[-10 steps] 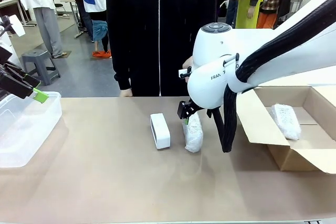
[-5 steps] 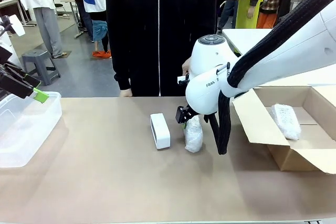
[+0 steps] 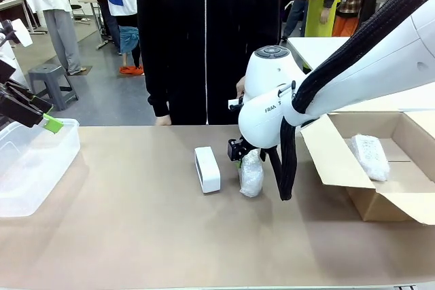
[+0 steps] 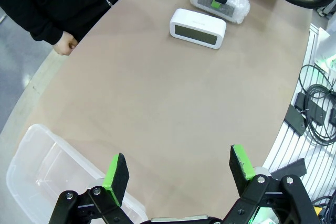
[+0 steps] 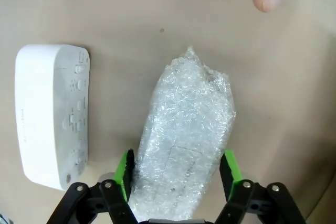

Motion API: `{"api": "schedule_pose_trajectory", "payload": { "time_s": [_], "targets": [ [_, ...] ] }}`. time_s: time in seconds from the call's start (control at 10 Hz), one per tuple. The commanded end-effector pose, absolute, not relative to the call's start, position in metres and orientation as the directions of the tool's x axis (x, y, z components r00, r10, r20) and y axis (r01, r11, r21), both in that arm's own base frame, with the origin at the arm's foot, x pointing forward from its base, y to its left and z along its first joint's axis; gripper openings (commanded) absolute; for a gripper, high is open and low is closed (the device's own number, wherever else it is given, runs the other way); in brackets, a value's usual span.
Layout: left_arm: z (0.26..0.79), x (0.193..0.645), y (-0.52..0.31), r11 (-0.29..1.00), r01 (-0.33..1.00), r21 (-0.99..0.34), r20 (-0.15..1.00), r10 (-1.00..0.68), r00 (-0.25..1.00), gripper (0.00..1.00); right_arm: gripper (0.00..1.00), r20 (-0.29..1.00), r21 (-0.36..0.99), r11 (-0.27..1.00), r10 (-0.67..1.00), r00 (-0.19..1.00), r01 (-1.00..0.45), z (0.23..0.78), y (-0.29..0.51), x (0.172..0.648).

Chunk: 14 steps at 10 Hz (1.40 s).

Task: Separate and place wrapped and unwrapped clocks.
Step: Pick up the Digital clock indicated by the person.

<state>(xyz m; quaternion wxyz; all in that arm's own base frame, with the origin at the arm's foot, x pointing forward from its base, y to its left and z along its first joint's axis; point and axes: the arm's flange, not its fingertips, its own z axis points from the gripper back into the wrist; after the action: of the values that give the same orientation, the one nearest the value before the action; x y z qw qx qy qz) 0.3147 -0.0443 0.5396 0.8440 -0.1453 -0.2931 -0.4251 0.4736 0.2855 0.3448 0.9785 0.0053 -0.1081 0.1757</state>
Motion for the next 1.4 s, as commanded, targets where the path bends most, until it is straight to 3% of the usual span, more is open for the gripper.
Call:
{"api": "schedule_pose_trajectory", "payload": {
  "time_s": [0.0,0.1,0.2,0.3,0.4,0.5,1.0,1.3],
  "targets": [
    [0.539,0.316,-0.043,0.582,0.813,0.003,0.625,-0.636,0.453,1.0,0.63,0.192,-0.013,0.94,0.336,0.922,-0.34,0.344,0.287,0.479],
    [0.539,0.316,-0.043,0.582,0.813,0.003,0.625,-0.636,0.453,1.0,0.45,0.194,-0.013,0.941,0.334,0.922,-0.338,0.345,0.287,0.479],
    [0.539,0.316,-0.043,0.582,0.813,0.003,0.625,-0.636,0.453,1.0,0.44,0.192,-0.016,0.943,0.331,0.924,-0.334,0.345,0.286,0.479],
    [0.539,0.316,-0.043,0.582,0.813,0.003,0.625,-0.636,0.453,1.0,0.51,0.189,-0.007,0.944,0.326,0.926,-0.33,0.345,0.285,0.479],
    [0.539,0.316,-0.043,0.582,0.813,0.003,0.625,-0.636,0.453,1.0,0.26,0.19,-0.001,0.945,0.321,0.928,-0.327,0.349,0.285,0.479],
    [0.539,0.316,-0.043,0.582,0.813,0.003,0.625,-0.636,0.453,1.0,0.34,0.185,-0.003,0.948,0.313,0.931,-0.318,0.363,0.286,0.478],
    [0.539,0.316,-0.043,0.582,0.813,0.003,0.625,-0.636,0.453,1.0,0.34,0.28,-0.123,0.951,0.309,0.909,-0.285,0.53,0.313,0.451],
    [0.539,0.316,-0.043,0.582,0.813,0.003,0.625,-0.636,0.453,1.0,0.34,0.325,-0.142,0.94,0.339,0.883,-0.309,0.579,0.326,0.433]
  ]
}}
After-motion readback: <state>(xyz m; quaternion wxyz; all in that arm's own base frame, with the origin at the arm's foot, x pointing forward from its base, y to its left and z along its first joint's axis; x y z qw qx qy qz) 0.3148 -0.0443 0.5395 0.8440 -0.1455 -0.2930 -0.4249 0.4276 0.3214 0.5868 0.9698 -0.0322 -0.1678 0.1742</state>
